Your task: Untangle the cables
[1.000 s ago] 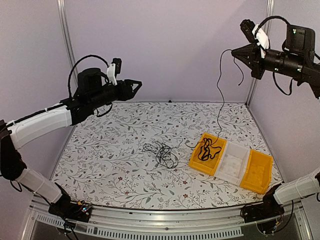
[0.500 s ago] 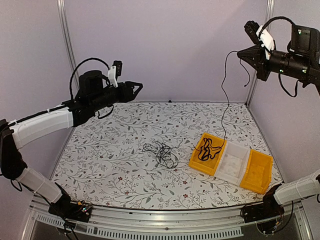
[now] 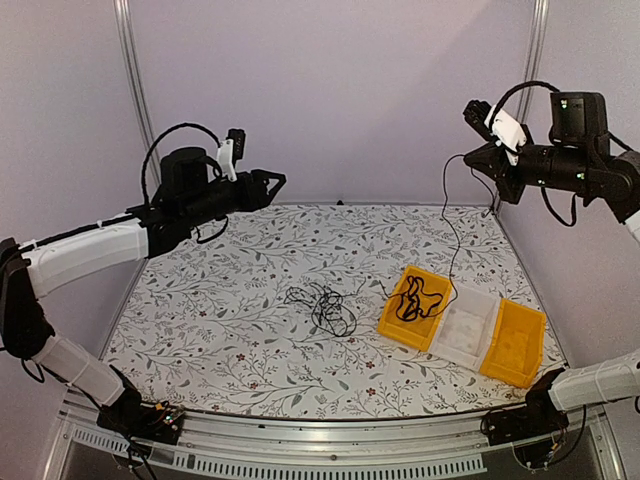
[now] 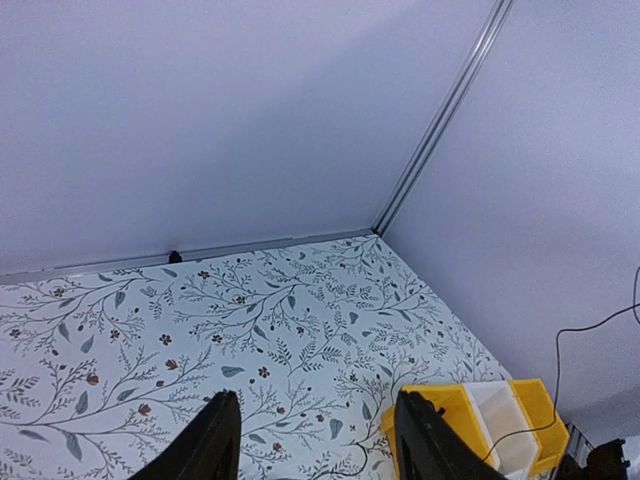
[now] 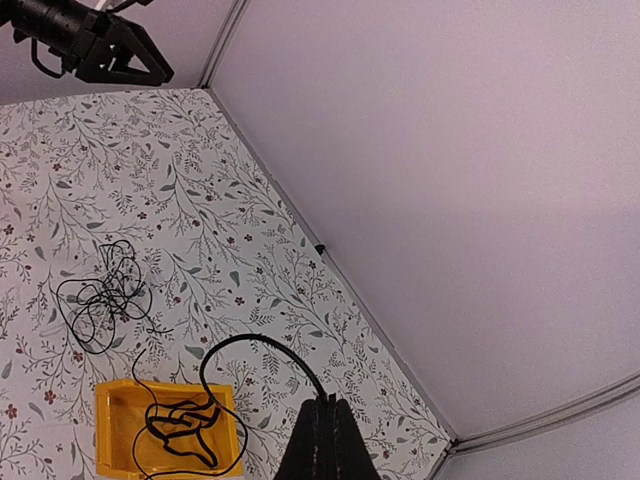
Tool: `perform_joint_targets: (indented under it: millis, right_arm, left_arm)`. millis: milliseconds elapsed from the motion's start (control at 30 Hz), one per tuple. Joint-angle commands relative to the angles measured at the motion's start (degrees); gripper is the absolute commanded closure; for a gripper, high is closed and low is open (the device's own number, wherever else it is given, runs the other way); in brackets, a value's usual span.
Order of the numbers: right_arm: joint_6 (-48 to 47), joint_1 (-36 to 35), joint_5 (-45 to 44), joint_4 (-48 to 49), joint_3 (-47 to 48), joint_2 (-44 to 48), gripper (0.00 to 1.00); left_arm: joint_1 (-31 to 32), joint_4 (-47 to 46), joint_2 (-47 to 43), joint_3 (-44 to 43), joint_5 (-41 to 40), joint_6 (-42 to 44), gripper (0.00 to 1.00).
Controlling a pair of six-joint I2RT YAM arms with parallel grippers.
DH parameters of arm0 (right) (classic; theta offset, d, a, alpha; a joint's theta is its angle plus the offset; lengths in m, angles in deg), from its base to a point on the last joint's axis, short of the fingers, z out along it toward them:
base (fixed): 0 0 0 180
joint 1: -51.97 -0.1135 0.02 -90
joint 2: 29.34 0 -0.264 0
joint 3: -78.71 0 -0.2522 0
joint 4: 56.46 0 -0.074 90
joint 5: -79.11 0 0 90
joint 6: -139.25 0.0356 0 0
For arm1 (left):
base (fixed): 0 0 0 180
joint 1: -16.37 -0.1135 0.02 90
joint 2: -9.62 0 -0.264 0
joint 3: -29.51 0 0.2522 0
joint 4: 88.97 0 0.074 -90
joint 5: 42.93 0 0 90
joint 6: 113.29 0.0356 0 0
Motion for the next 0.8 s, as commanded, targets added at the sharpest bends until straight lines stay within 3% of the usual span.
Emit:
perform_joint_targets:
  millis: [0, 433, 767]
  right_arm:
    - [-0.98, 0.61, 0.16, 3.93, -4.43, 0.78, 1.00]
    - [4.47, 0.62, 9.16, 14.82, -18.44, -4.01, 1.00]
    - [4.47, 0.63, 21.94, 15.78, -31.94, -6.55, 1.00]
  left_arm:
    - [-0.72, -1.19, -1.03, 1.49, 0.06, -0.62, 0.45]
    - [-0.69, -0.84, -2.62, 3.21, -0.07, -1.58, 0.45]
    - [-0.74, -0.73, -3.98, 4.98, -1.02, -2.37, 0.45]
